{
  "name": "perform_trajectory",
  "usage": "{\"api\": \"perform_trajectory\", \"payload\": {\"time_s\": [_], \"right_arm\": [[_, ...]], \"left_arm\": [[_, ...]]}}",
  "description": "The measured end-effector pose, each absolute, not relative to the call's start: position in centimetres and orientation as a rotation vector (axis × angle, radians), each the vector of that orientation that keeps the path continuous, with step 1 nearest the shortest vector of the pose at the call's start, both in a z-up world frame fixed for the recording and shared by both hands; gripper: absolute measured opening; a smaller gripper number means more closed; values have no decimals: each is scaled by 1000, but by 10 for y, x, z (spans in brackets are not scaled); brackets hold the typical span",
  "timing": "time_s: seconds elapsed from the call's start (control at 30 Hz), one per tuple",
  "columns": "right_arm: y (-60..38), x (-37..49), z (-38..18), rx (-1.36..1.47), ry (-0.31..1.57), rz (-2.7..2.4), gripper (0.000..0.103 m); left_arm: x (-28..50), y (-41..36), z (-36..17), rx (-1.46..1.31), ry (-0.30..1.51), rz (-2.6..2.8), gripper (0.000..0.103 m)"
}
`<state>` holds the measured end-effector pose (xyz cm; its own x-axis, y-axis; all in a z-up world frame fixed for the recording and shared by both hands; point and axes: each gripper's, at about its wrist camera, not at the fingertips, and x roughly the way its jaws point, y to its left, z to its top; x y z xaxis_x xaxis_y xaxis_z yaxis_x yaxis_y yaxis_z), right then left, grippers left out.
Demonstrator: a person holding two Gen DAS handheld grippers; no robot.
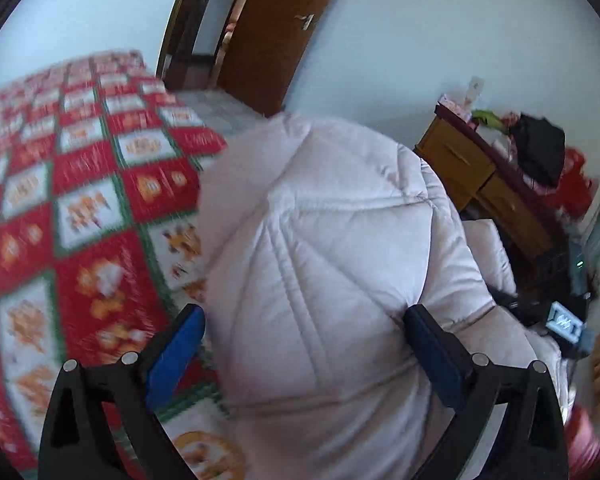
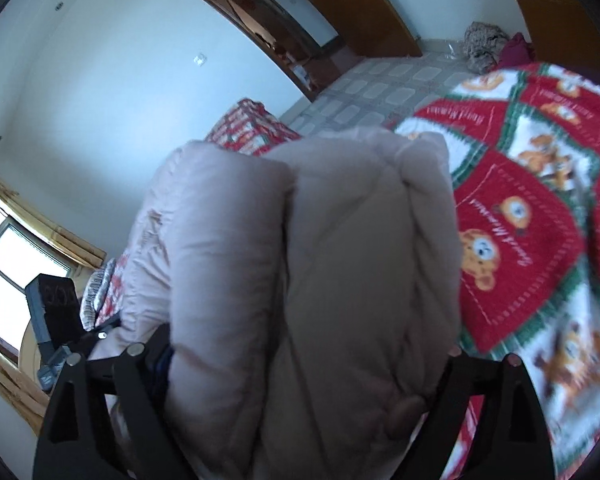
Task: Fold large clothes
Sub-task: 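Lower the jacket bundle onto the quilt with both grippers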
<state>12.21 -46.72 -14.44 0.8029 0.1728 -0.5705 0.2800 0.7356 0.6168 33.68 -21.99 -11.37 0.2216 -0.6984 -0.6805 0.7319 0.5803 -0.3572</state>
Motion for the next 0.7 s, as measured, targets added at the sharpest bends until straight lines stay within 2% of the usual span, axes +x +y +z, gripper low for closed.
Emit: {"api": "perform_trajectory", "payload": {"time_s": [0.23, 0.37, 0.43, 0.53, 0.6, 0.63, 0.7], "right_arm": [[-464, 68, -99, 609, 590, -155, 91], [-452, 61, -33, 451, 446, -254, 91], [-445, 91, -9, 394, 443, -293, 91], [-447, 132, -19, 505, 505, -264, 90], [-440, 166, -44, 513, 610, -248, 81], [-436, 180, -59, 478, 664, -289, 73], [-432, 196, -99, 444, 754, -381, 71]], "left_arm": [[348, -174, -72, 1, 786, -938, 101], [335, -202, -55, 59, 724, -930, 101], [323, -221, -54, 103, 699, -904, 101], [308, -248, -65, 142, 717, -847, 101], [302, -259, -75, 175, 725, -794, 101], [300, -265, -85, 206, 727, -761, 101], [300, -270, -103, 234, 737, -749, 101]]}}
